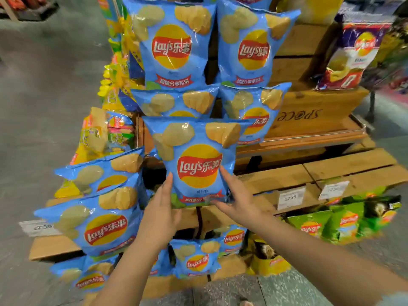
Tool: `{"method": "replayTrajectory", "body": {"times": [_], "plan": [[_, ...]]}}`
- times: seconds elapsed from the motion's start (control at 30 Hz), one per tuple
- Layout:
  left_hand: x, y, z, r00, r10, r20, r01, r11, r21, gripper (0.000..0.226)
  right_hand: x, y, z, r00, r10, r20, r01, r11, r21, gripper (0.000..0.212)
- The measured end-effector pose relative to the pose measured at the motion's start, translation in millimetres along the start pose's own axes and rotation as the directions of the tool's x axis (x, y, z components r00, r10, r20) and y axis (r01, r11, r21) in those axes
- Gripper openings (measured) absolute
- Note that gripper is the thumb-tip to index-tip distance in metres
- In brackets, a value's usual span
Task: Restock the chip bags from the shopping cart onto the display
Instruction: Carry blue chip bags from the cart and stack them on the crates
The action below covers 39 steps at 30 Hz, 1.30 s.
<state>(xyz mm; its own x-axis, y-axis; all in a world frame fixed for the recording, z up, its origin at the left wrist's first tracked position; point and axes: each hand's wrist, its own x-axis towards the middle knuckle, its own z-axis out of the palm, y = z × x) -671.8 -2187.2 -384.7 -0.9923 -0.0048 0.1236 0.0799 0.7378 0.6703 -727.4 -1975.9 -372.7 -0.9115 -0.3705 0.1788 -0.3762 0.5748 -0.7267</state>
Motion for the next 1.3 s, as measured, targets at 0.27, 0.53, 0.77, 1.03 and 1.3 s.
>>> {"method": "replayTrajectory", "body": {"times": [0.27,0.53,0.77,1.03,1.3], "plan": [[20,-67,41,0.988,-0.118,0.099,0.122,0.992,-0.036,0.098,26,61,67,0.995,0.025,0.102,-0.012,0.992,-0.129,0.079],[39,-111,66,0.956,-0.242,0.164,0.236,0.97,0.051,0.106,54,95,108,0.946,0.119,0.3,-0.018,0.948,-0.319,0.101],[33,-75,70,0.939,-0.323,0.114,0.31,0.943,0.12,0.102,38,78,91,0.898,0.32,0.302,-0.203,0.91,-0.362,0.083],[19,16,37,0.963,-0.265,-0.042,0.262,0.963,-0.062,0.073,4,7,21,0.961,0.178,0.213,-0.162,0.982,-0.092,0.061],[-4,163,2,0.967,0.145,0.21,-0.135,0.989,-0.061,0.05,-76,-38,-106,0.983,0.121,0.139,-0.132,0.989,0.068,0.048]]}}
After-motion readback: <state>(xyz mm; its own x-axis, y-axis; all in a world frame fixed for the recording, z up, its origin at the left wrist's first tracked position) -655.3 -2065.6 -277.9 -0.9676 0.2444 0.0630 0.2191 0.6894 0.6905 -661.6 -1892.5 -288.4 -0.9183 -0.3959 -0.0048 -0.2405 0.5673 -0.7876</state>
